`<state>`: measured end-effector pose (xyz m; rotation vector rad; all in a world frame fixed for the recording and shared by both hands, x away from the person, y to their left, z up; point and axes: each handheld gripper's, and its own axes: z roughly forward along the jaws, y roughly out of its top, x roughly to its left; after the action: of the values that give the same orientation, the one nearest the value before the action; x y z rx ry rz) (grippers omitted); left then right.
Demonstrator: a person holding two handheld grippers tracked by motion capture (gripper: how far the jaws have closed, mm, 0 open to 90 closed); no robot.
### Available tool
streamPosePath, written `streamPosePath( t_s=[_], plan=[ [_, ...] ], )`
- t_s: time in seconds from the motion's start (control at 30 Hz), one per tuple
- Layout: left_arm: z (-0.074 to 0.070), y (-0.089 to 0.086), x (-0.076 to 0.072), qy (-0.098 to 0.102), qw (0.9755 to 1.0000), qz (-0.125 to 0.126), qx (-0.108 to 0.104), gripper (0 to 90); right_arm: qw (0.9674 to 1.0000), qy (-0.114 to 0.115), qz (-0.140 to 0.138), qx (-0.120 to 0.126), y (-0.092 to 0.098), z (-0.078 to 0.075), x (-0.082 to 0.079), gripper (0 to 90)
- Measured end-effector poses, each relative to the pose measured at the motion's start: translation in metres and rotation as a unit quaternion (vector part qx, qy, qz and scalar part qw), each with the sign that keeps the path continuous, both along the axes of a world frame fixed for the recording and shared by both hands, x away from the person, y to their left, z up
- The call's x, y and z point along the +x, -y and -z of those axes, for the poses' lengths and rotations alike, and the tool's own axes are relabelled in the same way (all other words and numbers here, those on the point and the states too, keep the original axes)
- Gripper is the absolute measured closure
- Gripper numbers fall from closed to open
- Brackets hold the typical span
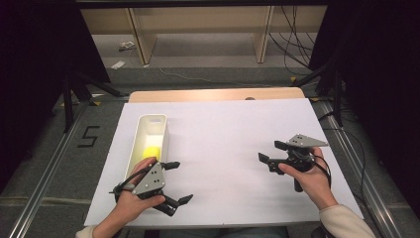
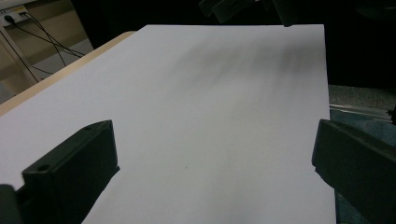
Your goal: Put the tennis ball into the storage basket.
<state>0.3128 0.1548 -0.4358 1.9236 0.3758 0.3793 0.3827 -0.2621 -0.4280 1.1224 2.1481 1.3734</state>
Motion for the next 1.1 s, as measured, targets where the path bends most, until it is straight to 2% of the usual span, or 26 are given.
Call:
streamPosePath(
  t_s=[0.67, 1.1],
  plan=[
    [0.001, -0.001, 0.001, 0.000, 1.0000, -0.004, 0.002, 0.0, 0.9999, -0.004, 0.008, -0.008, 0.011, 0.006, -0.005, 18.5],
    [0.000, -0.001, 0.001, 0.000, 1.0000, -0.003, -0.003, 0.0, 0.9999, -0.012, 0.004, -0.011, 0.007, 0.011, -0.004, 18.5]
  ],
)
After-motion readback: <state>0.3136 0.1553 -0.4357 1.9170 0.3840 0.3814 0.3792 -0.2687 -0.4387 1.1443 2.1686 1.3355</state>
